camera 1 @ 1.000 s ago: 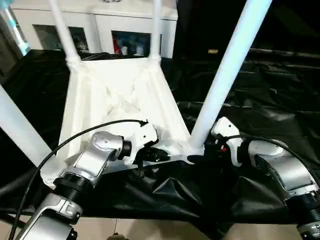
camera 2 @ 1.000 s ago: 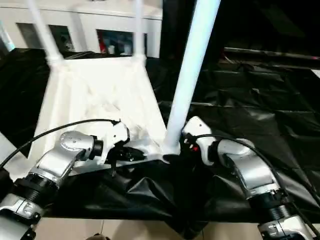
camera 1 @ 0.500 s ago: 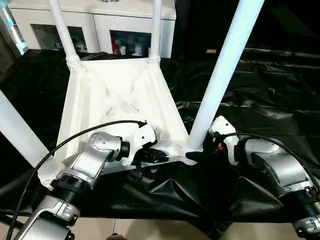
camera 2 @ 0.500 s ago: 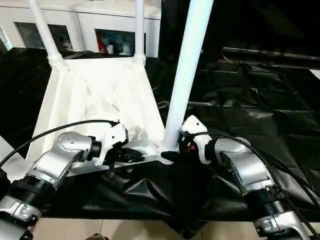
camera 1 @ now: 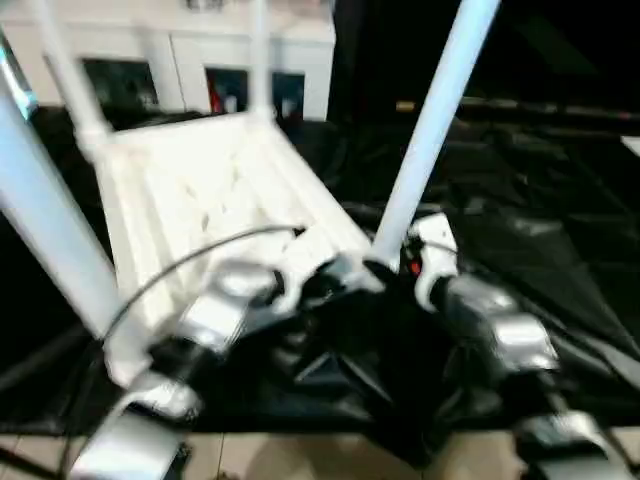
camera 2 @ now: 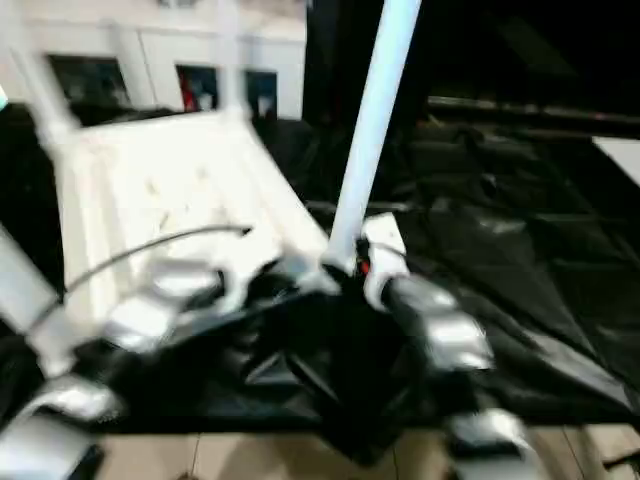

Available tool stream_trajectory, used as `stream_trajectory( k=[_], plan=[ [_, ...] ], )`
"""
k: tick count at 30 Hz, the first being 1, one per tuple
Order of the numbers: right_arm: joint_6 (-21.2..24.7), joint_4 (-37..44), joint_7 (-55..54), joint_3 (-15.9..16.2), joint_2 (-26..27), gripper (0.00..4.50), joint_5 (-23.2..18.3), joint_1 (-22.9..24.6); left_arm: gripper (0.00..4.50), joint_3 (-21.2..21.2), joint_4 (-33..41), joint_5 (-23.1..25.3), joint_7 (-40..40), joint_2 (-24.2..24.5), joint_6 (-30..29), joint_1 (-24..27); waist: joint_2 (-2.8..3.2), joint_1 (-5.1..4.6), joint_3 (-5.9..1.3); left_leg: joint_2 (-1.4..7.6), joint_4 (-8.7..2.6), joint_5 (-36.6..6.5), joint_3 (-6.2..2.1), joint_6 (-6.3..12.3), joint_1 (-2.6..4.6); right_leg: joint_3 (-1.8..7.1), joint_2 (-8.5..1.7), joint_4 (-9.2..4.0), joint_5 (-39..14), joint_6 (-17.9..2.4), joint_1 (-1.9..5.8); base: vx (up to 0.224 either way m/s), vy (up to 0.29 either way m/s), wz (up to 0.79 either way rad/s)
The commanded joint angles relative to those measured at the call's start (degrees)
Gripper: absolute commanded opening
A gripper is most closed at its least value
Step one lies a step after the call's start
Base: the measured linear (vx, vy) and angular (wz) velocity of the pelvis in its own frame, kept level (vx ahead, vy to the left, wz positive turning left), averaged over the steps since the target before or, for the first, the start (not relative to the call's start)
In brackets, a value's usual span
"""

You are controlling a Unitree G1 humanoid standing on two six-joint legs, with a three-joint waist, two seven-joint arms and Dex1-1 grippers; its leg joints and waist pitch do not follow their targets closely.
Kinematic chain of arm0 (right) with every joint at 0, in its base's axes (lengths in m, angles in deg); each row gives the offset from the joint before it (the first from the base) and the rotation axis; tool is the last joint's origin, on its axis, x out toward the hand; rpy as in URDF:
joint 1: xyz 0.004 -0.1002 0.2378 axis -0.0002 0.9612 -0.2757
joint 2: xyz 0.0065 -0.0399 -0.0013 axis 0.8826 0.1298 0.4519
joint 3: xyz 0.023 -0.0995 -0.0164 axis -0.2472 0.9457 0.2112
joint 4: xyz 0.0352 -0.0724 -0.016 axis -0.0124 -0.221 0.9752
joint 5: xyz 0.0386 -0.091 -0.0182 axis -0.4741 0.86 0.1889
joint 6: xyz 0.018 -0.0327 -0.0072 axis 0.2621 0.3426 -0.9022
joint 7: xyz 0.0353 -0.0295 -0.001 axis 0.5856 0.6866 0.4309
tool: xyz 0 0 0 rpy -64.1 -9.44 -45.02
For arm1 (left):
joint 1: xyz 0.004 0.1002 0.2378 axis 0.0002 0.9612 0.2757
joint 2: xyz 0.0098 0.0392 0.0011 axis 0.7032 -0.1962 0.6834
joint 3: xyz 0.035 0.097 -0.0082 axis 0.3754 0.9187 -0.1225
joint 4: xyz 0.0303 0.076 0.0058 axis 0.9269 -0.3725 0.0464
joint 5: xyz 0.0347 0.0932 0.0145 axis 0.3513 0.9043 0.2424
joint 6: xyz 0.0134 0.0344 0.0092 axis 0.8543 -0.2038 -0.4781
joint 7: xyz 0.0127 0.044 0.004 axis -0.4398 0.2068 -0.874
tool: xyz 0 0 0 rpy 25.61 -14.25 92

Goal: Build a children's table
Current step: Rotate leg to tighten

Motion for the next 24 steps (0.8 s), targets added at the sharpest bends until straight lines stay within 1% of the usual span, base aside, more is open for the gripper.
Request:
stream_trajectory(
  k=[1,2,3,4,5,7,8,9,10,11,12,13,14,15,16,17,18,19,21,22,23,24],
  plan=[
    [0.3,-4.4,-1.3,3.4,4.1,2.74,1.2,-1.2,0.00,3.1,-2.4,0.7,-0.6,-3.6,-0.4,-0.5,0.23,0.00,-3.00,-0.23,-4.02,-22.1,0.11,-2.69,0.67,1.00,-1.59,-5.45,-23.3,-7.1,1.39,0.000,0.000,0.00],
    [0.1,-4.5,-1.1,3.7,4.4,2.74,1.4,-1.3,0.00,3.2,-2.5,0.8,-0.6,-3.7,-0.3,-0.6,0.25,-0.03,-3.03,-0.24,-4.02,-22.2,0.11,-2.51,0.60,1.01,-1.59,-5.44,-22.9,-7.1,1.44,0.000,0.000,0.00],
    [-1.2,-4.8,-0.2,4.4,5.3,2.74,1.7,-1.8,0.00,3.3,-3.0,0.9,-0.4,-4.0,0.1,-1.1,0.25,0.06,-3.06,-0.23,-4.06,-22.1,0.09,-2.18,0.48,1.03,-1.57,-5.42,-22.0,-7.0,1.55,0.000,0.000,0.00],
    [-1.2,-4.8,-0.2,4.4,5.3,3.09,1.7,-1.8,0.00,3.3,-3.0,0.9,-0.4,-4.0,0.1,-1.1,0.14,0.05,-3.06,-0.24,-4.06,-22.4,0.13,-1.89,0.52,1.03,-1.47,-5.43,-21.5,-6.9,1.50,0.000,0.000,0.00],
    [-1.8,-4.9,0.3,4.3,5.6,3.30,1.6,-2.1,0.00,3.1,-3.3,0.8,0.0,-3.9,0.4,-1.3,0.09,0.04,-3.08,-0.24,-4.11,-22.4,0.08,-1.80,0.45,1.00,-1.43,-5.37,-21.4,-6.9,1.63,0.000,0.000,0.00],
    [-2.3,-5.2,1.5,4.0,5.4,3.50,1.7,-2.5,0.00,2.8,-3.7,0.9,0.6,-3.2,0.9,-1.4,-0.01,0.04,-3.15,-0.19,-4.16,-22.7,0.07,-1.61,0.45,0.95,-1.42,-5.35,-21.0,-7.2,1.61,0.000,0.000,0.00],
    [-2.5,-5.3,1.6,4.0,5.3,3.50,1.8,-2.6,0.00,2.8,-3.8,0.9,0.7,-3.1,1.0,-1.4,0.05,0.06,-3.10,-0.20,-4.17,-23.0,0.09,-1.59,0.46,0.97,-1.44,-5.38,-21.3,-7.2,1.54,0.000,0.000,0.00],
    [-2.6,-5.5,1.6,3.9,5.2,3.64,2.0,-2.7,0.00,2.7,-3.9,1.0,0.9,-2.9,1.0,-1.4,0.04,0.05,-3.10,-0.18,-4.20,-23.2,0.04,-1.57,0.43,0.96,-1.49,-5.38,-21.7,-7.3,1.56,0.000,0.000,0.00],
    [-3.0,-5.1,3.4,4.4,3.9,3.79,2.5,-2.9,0.00,2.6,-3.7,0.9,2.0,-2.0,1.6,-1.2,-0.07,0.05,-3.06,-0.14,-4.20,-23.5,0.07,-1.54,0.50,0.97,-1.50,-5.48,-22.1,-7.2,1.47,0.000,0.000,0.00],
    [-3.1,-4.9,4.1,4.6,3.3,3.88,2.7,-2.9,0.00,2.6,-3.5,0.9,2.5,-1.6,1.8,-1.0,-0.06,0.07,-3.08,-0.18,-4.22,-23.8,0.00,-1.32,0.38,0.91,-1.53,-5.51,-22.7,-7.0,1.63,0.000,0.000,0.00],
    [-3.1,-4.0,6.2,5.2,2.0,3.88,2.9,-2.7,0.00,2.6,-3.2,0.7,3.7,-0.8,2.4,-0.7,-0.06,0.03,-3.10,-0.16,-4.25,-23.6,-0.01,-1.28,0.28,0.95,-1.60,-5.49,-22.6,-7.0,1.69,0.000,0.000,0.00],
    [-2.3,-1.9,9.3,6.3,-0.3,3.88,3.1,-2.1,0.00,2.8,-2.3,0.3,6.0,0.5,3.8,-0.1,-0.02,0.13,-3.08,-0.10,-4.34,-23.1,-0.12,-1.08,0.20,0.85,-1.53,-5.51,-21.9,-7.0,1.85,0.000,0.000,0.00],
    [-1.2,0.1,12.0,6.7,-2.3,3.88,2.8,-1.4,0.00,3.0,-1.6,0.0,7.8,1.6,4.4,0.5,-0.07,0.04,-3.10,-0.10,-4.29,-22.9,-0.04,-0.90,0.14,0.92,-1.47,-5.42,-21.3,-7.1,1.89,0.000,0.000,0.00],
    [-0.5,1.4,13.6,6.9,-3.5,3.88,2.5,-0.9,0.00,3.1,-1.2,-0.2,8.8,2.2,4.7,0.8,-0.11,0.18,-3.19,0.02,-4.18,-22.0,0.10,-0.49,0.22,1.08,-1.57,-5.27,-19.5,-7.7,1.86,0.000,0.000,0.00],
    [1.2,3.7,16.2,6.5,-5.3,3.88,1.3,-0.1,0.00,3.5,-0.7,-0.2,10.6,3.4,6.1,1.3,-0.08,0.33,-3.23,0.05,-4.14,-20.8,0.21,-0.30,0.23,1.15,-1.54,-5.04,-17.7,-8.5,1.92,0.000,0.000,0.00],
    [2.3,6.0,18.9,6.4,-7.3,3.88,0.4,0.8,0.00,3.8,-0.2,-0.4,12.4,4.5,6.6,1.8,-0.18,0.58,-3.26,0.02,-4.13,-19.8,0.21,0.02,0.24,1.13,-1.45,-5.02,-16.4,-8.6,2.23,0.000,0.000,0.00],
    [2.7,7.5,20.7,6.5,-8.6,3.88,0.2,1.4,0.00,3.9,0.3,-0.7,13.7,5.2,6.5,2.1,0.06,0.74,-3.27,0.18,-4.15,-18.6,0.30,0.41,0.19,1.23,-1.49,-4.77,-13.9,-9.3,2.26,0.000,0.000,0.00],
    [3.0,9.5,23.2,7.0,-10.9,3.88,0.0,2.5,0.00,4.0,1.2,-1.1,15.6,6.3,7.4,2.7,0.11,0.88,-3.34,0.22,-4.03,-17.8,0.39,0.66,0.29,1.23,-1.45,-4.49,-11.9,-10.1,2.28,0.000,0.000,0.00],
    [3.5,12.8,27.7,7.5,-14.7,3.88,-0.5,4.4,0.00,4.1,3.1,-2.2,19.3,8.2,8.6,3.9,0.14,1.42,-3.40,0.38,-4.03,-16.6,0.53,0.67,0.37,1.21,-1.48,-4.27,-9.9,-10.8,2.39,0.000,0.000,0.00],
    [3.8,14.8,30.6,7.9,-17.1,3.88,-0.9,5.5,0.00,4.2,4.7,-3.1,21.9,9.4,8.9,4.6,0.24,1.82,-3.54,0.50,-3.90,-15.3,0.68,0.78,0.65,1.25,-1.44,-4.05,-7.7,-11.4,2.34,0.000,0.000,0.00],
    [4.2,17.5,34.7,8.7,-20.3,3.88,-1.6,6.9,0.00,4.5,7.1,-4.2,25.4,11.3,8.5,5.7,0.21,2.08,-3.52,0.56,-3.95,-14.5,0.66,1.04,0.69,1.19,-1.28,-3.85,-5.9,-11.8,2.61,0.000,0.000,0.00],
    [4.4,18.2,35.8,8.9,-21.2,3.88,-1.8,7.3,0.00,4.6,7.8,-4.4,26.3,11.7,8.4,6.0,0.28,2.34,-3.55,0.66,-3.88,-14.0,0.61,1.16,0.75,1.19,-1.44,-3.66,-4.8,-12.1,2.70,0.000,0.000,0.00]
  ],
)
